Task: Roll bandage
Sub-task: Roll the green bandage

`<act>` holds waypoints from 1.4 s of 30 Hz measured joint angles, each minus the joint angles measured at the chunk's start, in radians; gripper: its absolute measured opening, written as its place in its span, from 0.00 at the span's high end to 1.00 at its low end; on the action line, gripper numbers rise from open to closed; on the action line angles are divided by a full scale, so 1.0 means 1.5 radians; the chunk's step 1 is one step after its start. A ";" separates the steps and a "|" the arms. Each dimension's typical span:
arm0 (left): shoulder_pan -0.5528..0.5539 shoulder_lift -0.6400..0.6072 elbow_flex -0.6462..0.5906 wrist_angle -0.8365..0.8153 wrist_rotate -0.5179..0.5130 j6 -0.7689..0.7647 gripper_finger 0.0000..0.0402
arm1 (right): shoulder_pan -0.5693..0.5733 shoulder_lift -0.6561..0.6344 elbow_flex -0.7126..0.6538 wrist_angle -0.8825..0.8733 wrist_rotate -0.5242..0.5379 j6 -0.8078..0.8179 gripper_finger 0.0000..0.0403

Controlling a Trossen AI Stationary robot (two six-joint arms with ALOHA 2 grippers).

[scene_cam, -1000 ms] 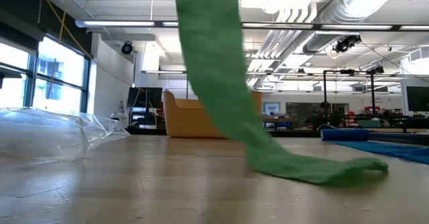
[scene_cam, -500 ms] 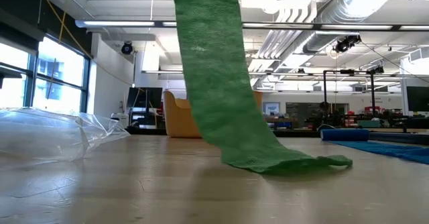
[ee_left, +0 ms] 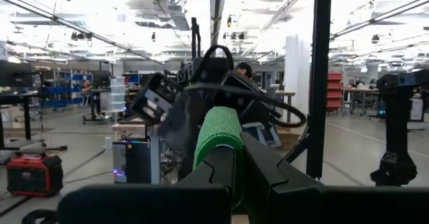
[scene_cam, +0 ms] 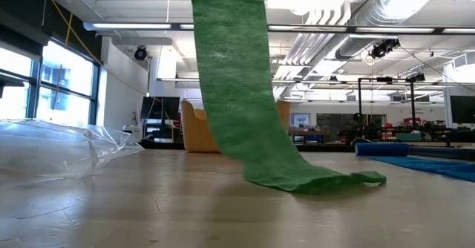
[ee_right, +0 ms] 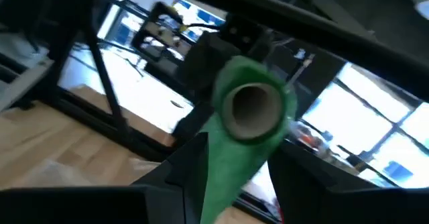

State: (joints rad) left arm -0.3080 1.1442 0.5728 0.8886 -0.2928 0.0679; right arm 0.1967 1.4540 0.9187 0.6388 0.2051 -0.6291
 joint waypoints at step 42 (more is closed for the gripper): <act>-0.008 -0.003 -0.001 -0.049 0.081 -0.183 0.91 | -0.002 0.042 0.055 -0.229 0.097 -0.020 1.00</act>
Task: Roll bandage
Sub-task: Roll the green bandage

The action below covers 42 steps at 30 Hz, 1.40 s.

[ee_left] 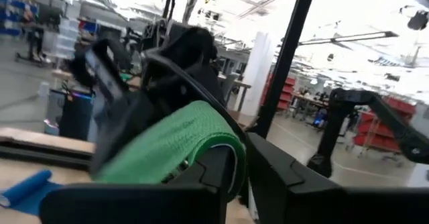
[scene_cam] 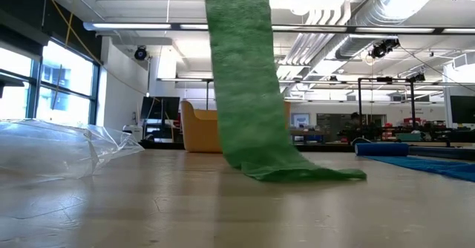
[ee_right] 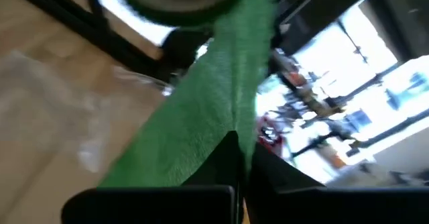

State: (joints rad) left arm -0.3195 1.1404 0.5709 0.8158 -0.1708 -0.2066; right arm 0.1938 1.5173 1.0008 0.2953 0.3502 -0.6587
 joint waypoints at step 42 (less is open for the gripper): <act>-0.060 0.057 0.007 0.210 -0.014 0.366 1.00 | 0.036 0.017 0.137 -0.030 -0.014 0.103 0.52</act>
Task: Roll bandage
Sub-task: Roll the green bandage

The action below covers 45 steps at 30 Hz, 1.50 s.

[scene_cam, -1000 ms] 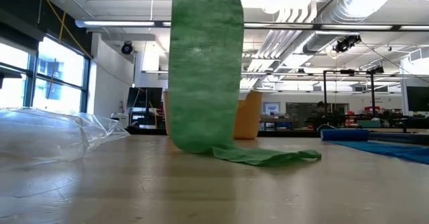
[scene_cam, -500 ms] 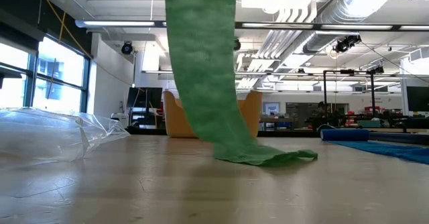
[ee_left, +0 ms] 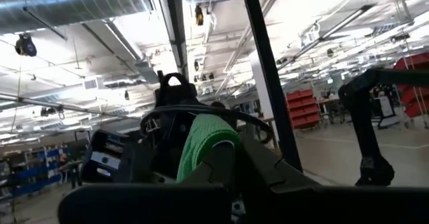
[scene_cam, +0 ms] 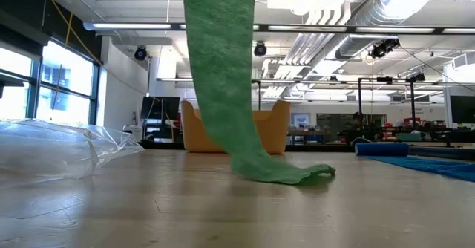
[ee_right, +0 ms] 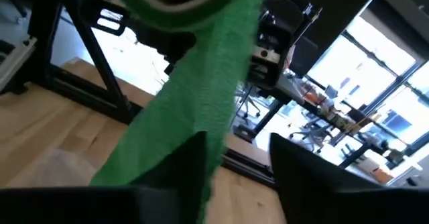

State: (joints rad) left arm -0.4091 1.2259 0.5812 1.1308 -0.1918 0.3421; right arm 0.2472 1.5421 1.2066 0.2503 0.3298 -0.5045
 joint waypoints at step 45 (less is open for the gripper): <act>0.015 0.001 -0.001 -0.018 -0.004 -0.040 0.99 | -0.015 0.067 0.029 0.124 -0.140 0.078 0.38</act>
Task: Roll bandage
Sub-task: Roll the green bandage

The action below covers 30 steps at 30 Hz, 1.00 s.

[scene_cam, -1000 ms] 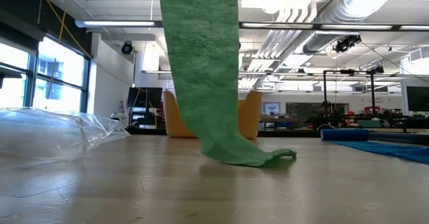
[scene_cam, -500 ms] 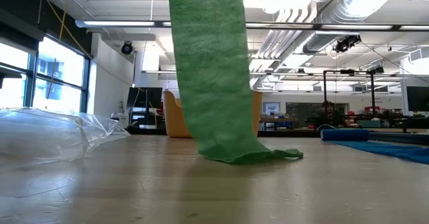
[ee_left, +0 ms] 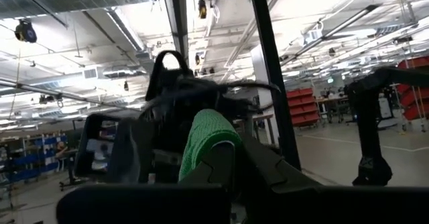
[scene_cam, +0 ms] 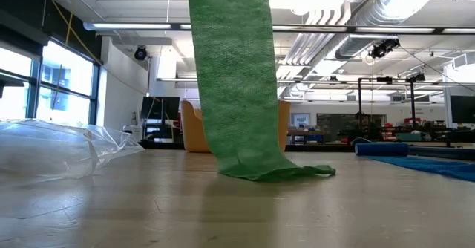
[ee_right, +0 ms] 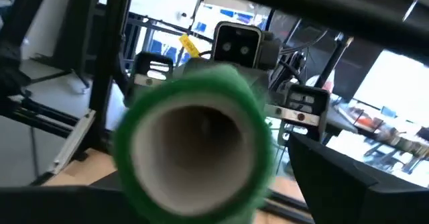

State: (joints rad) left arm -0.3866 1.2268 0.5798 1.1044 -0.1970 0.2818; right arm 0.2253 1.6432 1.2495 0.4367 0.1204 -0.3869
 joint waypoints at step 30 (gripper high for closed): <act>-0.059 -0.020 -0.001 0.039 -0.134 0.201 0.99 | -0.005 0.118 0.000 0.043 -0.030 0.126 1.00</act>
State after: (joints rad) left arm -0.4749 1.1971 0.5777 1.1630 -0.3987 0.5826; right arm 0.2172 1.8196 1.2495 0.5016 0.0754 -0.1983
